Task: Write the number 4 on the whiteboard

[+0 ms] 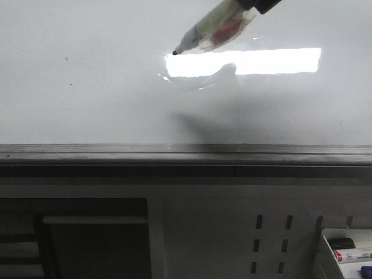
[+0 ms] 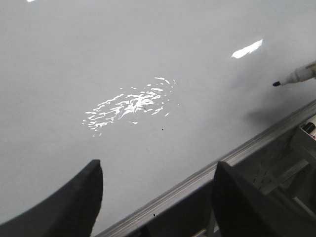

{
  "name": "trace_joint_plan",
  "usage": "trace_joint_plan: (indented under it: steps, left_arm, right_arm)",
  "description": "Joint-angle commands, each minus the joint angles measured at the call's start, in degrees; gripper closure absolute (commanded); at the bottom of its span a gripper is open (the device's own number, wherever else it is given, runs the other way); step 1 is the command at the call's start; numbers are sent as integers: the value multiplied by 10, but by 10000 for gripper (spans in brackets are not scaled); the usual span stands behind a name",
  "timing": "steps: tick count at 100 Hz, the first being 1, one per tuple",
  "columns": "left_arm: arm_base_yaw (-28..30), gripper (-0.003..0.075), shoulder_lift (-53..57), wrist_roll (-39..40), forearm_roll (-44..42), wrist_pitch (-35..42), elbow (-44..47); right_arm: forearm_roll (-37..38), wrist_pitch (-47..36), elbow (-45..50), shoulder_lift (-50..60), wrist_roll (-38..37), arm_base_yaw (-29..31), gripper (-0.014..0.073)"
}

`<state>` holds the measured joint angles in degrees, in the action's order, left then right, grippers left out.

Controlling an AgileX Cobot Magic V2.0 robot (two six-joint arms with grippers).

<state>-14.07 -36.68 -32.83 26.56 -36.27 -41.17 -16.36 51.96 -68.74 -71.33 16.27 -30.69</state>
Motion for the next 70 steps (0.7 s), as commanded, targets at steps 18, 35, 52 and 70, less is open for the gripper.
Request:
trace_joint_plan:
  steps: [18,35,52,70]
  left_arm:
    - [3,282,-3,7,19,40,-14]
    - [3,282,-3,7,19,48,-14]
    - [3,282,-3,7,19,51,-14]
    - [3,282,-3,7,19,51,-14]
  right_arm:
    - [39,-86,-31,-18,-35,0,659]
    - [36,-105,-53,-35,-35,0,659]
    - [36,-97,-57,-65,-35,7,659]
    - [36,-88,-57,-121,-35,-12,659]
